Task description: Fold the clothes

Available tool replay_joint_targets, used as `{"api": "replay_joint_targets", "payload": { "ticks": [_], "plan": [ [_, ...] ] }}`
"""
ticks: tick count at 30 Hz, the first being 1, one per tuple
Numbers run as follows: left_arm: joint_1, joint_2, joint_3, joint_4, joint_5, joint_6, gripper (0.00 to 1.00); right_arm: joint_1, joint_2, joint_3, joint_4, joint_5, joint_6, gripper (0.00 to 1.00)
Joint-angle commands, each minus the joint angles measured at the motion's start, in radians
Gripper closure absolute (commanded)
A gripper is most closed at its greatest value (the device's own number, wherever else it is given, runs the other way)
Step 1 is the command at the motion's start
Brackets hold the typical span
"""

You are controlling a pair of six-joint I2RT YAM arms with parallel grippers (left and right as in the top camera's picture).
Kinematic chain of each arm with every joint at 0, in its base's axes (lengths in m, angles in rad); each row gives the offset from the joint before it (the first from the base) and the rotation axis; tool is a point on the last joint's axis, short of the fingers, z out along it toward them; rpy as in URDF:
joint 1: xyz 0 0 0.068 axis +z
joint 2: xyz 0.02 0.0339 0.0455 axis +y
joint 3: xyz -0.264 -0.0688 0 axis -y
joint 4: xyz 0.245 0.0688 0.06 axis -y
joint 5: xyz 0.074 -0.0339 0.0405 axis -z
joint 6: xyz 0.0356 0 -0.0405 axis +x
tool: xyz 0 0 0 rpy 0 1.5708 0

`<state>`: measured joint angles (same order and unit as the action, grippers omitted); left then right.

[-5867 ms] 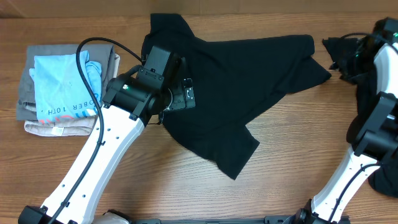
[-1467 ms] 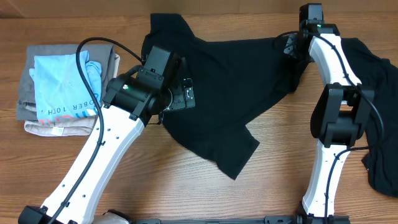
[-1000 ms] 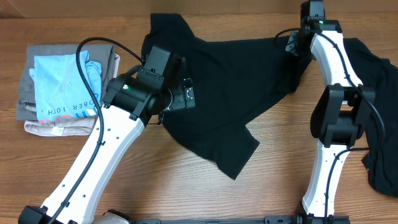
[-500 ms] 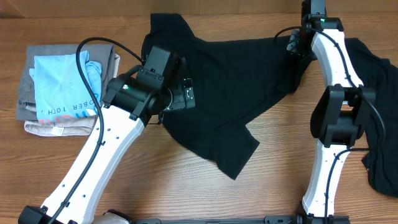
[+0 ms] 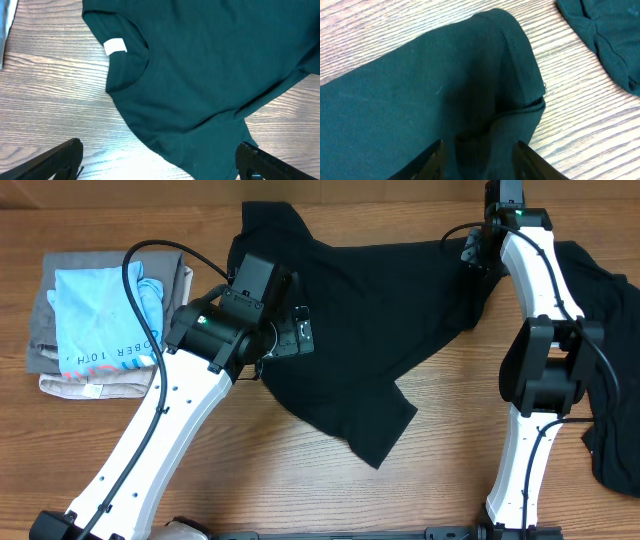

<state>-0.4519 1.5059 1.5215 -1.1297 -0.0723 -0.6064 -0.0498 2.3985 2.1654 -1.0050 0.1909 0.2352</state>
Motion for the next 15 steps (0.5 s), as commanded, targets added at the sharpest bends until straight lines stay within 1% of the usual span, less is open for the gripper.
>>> {"api": "replay_joint_targets", "payload": {
  "ticks": [1,15],
  "plan": [
    [-0.006,0.006,-0.01,0.003,-0.016,0.001,0.0,0.004,0.016,-0.001,0.012,0.011,0.008,0.56],
    [-0.006,0.006,-0.01,0.003,-0.016,0.001,0.0,0.004,0.05,-0.001,0.015,0.011,0.008,0.56]
  ]
}}
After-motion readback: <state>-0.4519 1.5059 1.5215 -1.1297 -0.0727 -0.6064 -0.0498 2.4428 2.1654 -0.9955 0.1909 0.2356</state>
